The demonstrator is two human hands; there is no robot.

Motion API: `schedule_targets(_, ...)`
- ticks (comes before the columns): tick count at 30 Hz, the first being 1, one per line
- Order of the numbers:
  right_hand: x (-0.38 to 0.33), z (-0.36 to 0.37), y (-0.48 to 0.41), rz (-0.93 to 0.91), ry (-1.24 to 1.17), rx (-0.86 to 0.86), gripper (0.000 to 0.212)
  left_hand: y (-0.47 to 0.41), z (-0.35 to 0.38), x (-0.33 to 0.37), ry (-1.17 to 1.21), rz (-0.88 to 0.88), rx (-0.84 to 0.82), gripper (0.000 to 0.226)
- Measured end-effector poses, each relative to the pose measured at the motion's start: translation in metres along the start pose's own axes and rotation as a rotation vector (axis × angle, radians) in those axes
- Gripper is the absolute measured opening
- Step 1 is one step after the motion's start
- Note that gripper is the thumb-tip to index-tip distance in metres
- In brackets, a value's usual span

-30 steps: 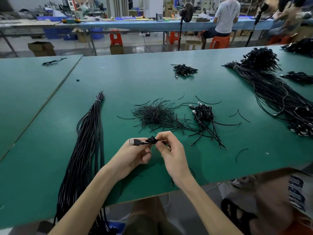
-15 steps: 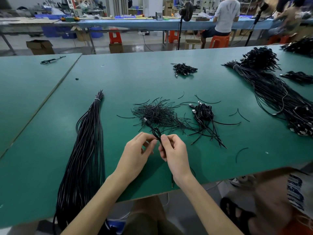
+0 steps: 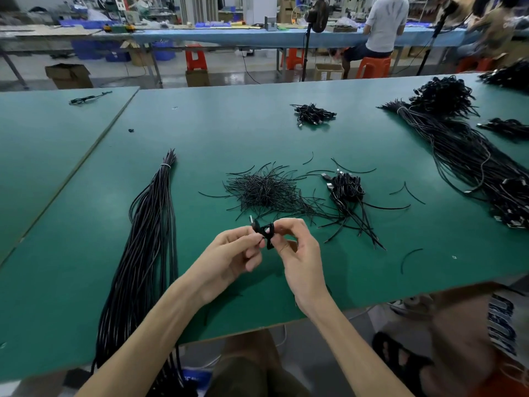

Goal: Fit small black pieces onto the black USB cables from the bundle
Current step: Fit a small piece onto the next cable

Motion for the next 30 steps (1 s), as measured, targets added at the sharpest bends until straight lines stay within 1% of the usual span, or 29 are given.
schedule_targets(2,-0.002,0.001,0.0,-0.053,0.031,0.012,0.026,0.002,-0.002,0.001,0.06,-0.035,-0.038,0.017)
schedule_targets(4,-0.003,0.002,0.001,-0.09,0.112,0.032,0.028,0.003,-0.002,0.001,0.036,-0.018,-0.004,0.017)
schedule_targets(6,-0.002,0.003,0.001,-0.067,0.134,0.043,0.019,0.003,-0.001,0.002,-0.039,0.076,0.09,0.021)
schedule_targets(8,0.001,0.002,0.001,-0.02,0.086,0.082,0.015,0.002,-0.003,0.005,-0.135,0.241,0.227,0.023)
schedule_targets(10,0.004,0.0,0.001,0.011,0.08,0.157,0.006,0.003,-0.006,0.009,-0.352,0.44,0.402,0.017)
schedule_targets(11,0.004,0.0,0.002,0.025,0.093,0.173,0.007,0.005,-0.007,0.011,-0.496,0.535,0.483,0.013)
schedule_targets(12,0.004,0.001,0.002,0.043,0.093,0.16,0.017,0.007,-0.008,0.012,-0.638,0.617,0.535,0.011)
schedule_targets(13,0.004,0.003,0.002,0.069,0.06,0.129,0.028,0.008,-0.008,0.012,-0.774,0.682,0.545,0.009)
schedule_targets(14,0.004,0.005,0.002,0.098,0.013,0.096,0.038,0.009,-0.006,0.01,-0.899,0.726,0.515,0.008)
schedule_targets(15,0.003,0.007,0.002,0.125,-0.035,0.07,0.046,0.008,-0.003,0.007,-1.007,0.743,0.454,0.009)
schedule_targets(17,0.003,0.006,0.001,0.157,-0.109,0.054,0.057,0.006,0.004,0.001,-1.168,0.717,0.345,0.012)
schedule_targets(18,0.002,0.005,0.0,0.161,-0.132,0.055,0.06,0.005,0.006,-0.001,-1.225,0.702,0.326,0.013)
schedule_targets(20,0.001,0.004,0.0,0.154,-0.142,0.034,0.061,0.004,0.008,-0.001,-1.3,0.7,0.344,0.013)
schedule_targets(22,-0.001,0.005,0.0,0.131,-0.094,-0.007,0.051,0.004,0.007,0.001,-1.315,0.695,0.369,0.016)
schedule_targets(24,-0.001,0.007,0.0,0.104,-0.023,-0.037,0.03,0.005,0.004,0.002,-1.287,0.677,0.385,0.018)
schedule_targets(26,0.001,0.006,-0.001,0.095,0.032,-0.027,0.012,0.005,0.004,0.001,-1.276,0.658,0.389,0.017)
schedule_targets(27,0.002,0.005,-0.002,0.088,0.059,-0.01,0.009,0.004,0.006,0.0,-1.267,0.649,0.38,0.016)
schedule_targets(30,0.001,0.0,0.0,0.058,0.066,0.039,0.013,0.002,0.011,-0.002,-1.138,0.606,0.351,0.012)
Point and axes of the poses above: each hand's wrist, its own y-axis away from the middle knuckle, its own z-axis out of the palm, x = y × z, the point moved 2 cm from there along -y, towards the middle knuckle, and after that the axes turned 6 degrees about -x, right-handed, at the moved point
